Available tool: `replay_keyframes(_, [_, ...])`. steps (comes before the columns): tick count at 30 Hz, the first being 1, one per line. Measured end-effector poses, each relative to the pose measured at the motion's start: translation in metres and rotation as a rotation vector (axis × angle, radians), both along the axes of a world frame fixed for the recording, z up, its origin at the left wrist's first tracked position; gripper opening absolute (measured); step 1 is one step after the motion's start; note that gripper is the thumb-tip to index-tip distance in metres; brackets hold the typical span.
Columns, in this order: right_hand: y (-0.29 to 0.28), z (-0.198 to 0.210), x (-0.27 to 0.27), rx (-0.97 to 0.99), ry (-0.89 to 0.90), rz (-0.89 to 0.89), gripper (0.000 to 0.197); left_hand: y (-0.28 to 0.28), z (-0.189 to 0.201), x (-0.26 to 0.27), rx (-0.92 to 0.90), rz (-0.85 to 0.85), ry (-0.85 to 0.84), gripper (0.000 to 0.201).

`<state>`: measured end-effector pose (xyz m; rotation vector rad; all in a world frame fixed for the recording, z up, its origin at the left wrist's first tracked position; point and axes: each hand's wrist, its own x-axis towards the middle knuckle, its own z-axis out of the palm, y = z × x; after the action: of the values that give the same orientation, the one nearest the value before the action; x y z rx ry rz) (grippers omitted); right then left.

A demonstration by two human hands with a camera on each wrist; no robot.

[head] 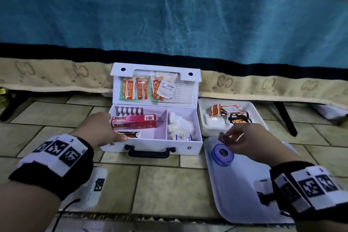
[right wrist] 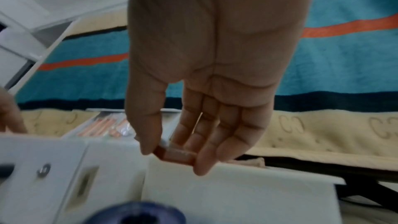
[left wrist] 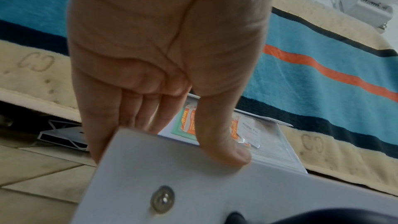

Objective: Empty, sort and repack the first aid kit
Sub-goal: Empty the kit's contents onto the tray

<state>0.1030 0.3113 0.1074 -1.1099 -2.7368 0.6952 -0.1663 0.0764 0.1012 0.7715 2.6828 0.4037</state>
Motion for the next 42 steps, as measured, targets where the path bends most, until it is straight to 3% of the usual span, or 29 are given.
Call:
replay_keyframes(10, [0.002,-0.013,-0.015,0.116,-0.268,0.059,0.023,-0.002,-0.001,0.000,0.037,0.017,-0.009,0.050])
replay_keyframes(13, [-0.018,0.009,-0.035,0.128,-0.106,0.090,0.018,-0.001,0.000,0.000,0.023,0.019,0.001,0.057])
replay_keyframes(16, [-0.052,0.030,-0.077,0.094,0.051,0.286,0.015,-0.001,-0.001,0.001,0.032,0.027,-0.014,0.057])
replay_keyframes(19, [-0.080,0.022,-0.128,0.146,-0.072,0.448,0.022,-0.003,-0.001,0.000,0.056,0.035,-0.031,0.059])
replay_keyframes(22, [-0.094,0.005,-0.169,0.232,-0.241,0.492,0.018,-0.004,-0.001,0.002,0.062,0.044,-0.035,0.055])
replay_keyframes(28, [-0.101,-0.026,-0.208,0.102,-0.326,0.677,0.029,-0.003,-0.003,0.001,0.092,0.075,-0.043,0.059])
replay_keyframes(34, [-0.099,-0.032,-0.208,0.104,-0.201,0.525,0.023,-0.001,-0.003,0.001,0.089,0.068,-0.043,0.057])
replay_keyframes(38, [-0.092,0.000,-0.182,-0.028,0.064,0.383,0.024,0.000,0.000,0.002,0.034,0.041,-0.016,0.063])
replay_keyframes(42, [-0.066,0.042,-0.124,-0.150,0.403,0.108,0.024,-0.002,-0.001,0.001,0.076,-0.001,-0.008,0.046])
